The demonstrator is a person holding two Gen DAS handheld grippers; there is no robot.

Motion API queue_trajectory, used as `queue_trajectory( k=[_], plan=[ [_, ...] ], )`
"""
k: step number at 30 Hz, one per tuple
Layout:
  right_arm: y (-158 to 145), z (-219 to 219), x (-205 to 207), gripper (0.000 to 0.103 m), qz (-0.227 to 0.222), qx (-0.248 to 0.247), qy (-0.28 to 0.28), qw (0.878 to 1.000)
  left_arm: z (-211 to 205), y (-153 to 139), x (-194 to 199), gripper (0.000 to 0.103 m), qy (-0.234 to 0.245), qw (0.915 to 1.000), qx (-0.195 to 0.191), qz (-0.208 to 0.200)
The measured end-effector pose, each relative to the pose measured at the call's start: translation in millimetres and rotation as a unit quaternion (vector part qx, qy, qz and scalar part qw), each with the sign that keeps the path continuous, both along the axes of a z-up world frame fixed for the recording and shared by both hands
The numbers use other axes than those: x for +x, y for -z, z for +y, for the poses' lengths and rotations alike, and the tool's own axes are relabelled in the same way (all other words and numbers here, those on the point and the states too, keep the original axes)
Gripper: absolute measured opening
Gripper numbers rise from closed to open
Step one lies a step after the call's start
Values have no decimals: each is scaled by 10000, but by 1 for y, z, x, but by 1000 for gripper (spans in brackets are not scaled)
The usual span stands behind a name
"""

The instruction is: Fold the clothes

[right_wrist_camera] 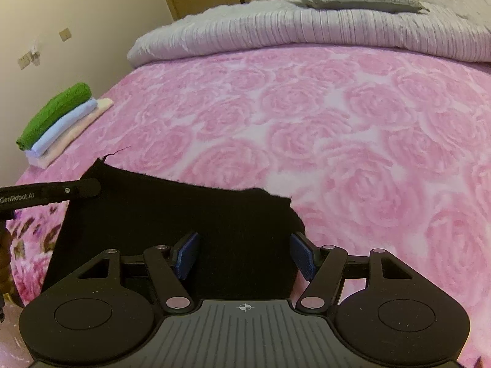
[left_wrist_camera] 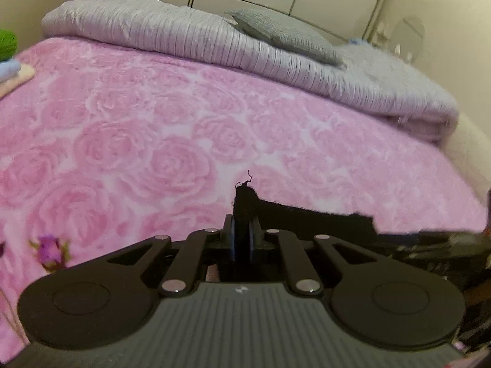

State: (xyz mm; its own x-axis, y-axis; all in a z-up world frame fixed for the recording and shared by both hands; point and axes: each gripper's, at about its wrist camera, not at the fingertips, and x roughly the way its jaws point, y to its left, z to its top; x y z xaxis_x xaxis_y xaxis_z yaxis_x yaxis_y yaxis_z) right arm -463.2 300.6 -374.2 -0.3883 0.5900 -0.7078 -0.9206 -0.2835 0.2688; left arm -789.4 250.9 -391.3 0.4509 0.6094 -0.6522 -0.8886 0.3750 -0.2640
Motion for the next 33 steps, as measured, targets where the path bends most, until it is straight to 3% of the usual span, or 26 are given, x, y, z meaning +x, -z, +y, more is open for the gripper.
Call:
queue_trajectory(
  k=[4, 12, 17, 18, 19, 22, 25, 27, 33],
  plan=[
    [4, 0, -4, 65, -142, 67, 0, 9999, 5, 27, 3, 9, -128, 9998, -126, 9],
    [-4, -12, 9, 65, 62, 129, 159, 9998, -4, 1, -12, 16, -247, 9984, -350, -364],
    [-18, -29, 24, 65, 241, 332, 402, 9983, -21, -28, -17, 11, -224, 9990, -21, -387],
    [-19, -29, 24, 58, 225, 369, 407, 9982, -23, -31, -13, 11, -92, 9992, 12, -379],
    [-20, -29, 23, 42, 199, 409, 403, 9981, -24, -33, -7, 10, 55, 9993, 44, -366],
    [-19, -22, 17, 26, 174, 467, 305, 9983, -17, -20, 16, 6, 379, 9992, 105, -13],
    [-11, -12, 6, 25, 24, 469, 159, 9988, 0, 11, 23, 0, 289, 9992, -33, 267],
    [2, -2, 2, 25, -88, 344, 87, 9993, 7, 26, 18, 2, 171, 9997, -69, 164],
    [5, 6, 17, 26, 289, 85, 111, 9995, 6, 21, 4, 3, 113, 9996, -201, -163]
  ],
)
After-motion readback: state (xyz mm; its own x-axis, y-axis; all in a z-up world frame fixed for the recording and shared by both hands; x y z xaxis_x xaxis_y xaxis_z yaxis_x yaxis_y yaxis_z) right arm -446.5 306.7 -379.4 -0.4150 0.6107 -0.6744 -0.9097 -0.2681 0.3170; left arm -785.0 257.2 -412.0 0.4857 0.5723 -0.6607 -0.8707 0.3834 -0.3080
